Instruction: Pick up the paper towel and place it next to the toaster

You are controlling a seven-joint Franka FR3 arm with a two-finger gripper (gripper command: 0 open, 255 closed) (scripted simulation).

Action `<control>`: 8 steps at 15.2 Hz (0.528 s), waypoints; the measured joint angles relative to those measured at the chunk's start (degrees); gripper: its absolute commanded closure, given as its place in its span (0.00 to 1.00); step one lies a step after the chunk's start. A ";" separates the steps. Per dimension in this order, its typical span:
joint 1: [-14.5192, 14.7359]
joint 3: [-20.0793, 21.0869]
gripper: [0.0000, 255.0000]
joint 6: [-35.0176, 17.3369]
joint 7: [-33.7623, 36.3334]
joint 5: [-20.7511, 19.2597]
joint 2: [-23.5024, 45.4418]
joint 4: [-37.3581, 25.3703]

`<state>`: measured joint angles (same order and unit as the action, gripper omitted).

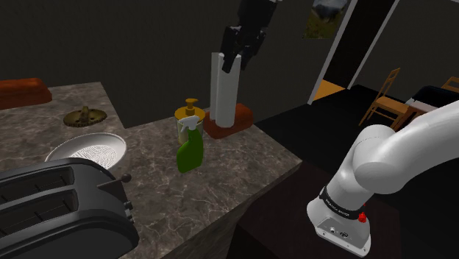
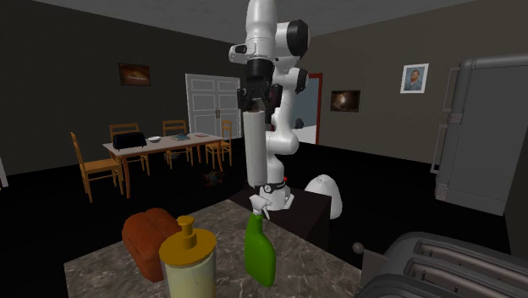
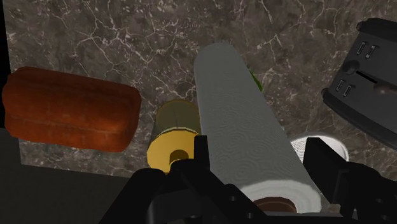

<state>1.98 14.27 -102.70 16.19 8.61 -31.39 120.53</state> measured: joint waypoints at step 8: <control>-0.33 -0.16 1.00 5.87 0.61 -0.58 1.94 -7.82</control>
<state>1.66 14.11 -96.83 16.80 8.03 -29.44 112.72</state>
